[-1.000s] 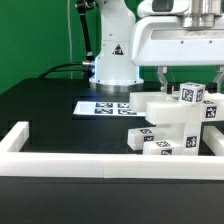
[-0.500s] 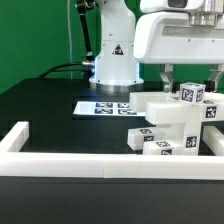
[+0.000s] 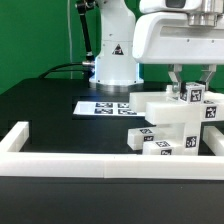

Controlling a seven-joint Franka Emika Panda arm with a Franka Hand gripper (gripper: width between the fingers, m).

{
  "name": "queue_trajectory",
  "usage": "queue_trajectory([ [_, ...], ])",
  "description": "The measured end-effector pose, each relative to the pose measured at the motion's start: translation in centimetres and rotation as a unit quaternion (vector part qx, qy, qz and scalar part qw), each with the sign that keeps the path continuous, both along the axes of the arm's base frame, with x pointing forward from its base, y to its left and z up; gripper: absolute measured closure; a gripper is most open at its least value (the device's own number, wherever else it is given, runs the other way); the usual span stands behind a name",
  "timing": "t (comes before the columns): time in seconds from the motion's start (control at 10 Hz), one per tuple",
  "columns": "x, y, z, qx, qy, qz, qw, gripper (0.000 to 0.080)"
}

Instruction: Assemble chair

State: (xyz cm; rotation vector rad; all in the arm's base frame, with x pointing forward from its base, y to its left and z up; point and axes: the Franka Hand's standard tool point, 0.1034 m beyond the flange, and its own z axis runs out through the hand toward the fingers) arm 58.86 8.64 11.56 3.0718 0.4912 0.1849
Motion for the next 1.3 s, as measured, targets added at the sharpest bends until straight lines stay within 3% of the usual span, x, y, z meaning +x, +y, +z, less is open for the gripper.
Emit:
queue_trajectory([
  [0.6,-0.01,0.03,-0.02,0.022,-0.001,-0.178,0.984,0.0512],
  [0.8,0.04,-0.02,-0.01,0.032,-0.003,-0.261,0.965,0.0512],
  [1.3,0.28,-0.13,0.12,0.059,-0.01,-0.458,0.887,0.0511],
])
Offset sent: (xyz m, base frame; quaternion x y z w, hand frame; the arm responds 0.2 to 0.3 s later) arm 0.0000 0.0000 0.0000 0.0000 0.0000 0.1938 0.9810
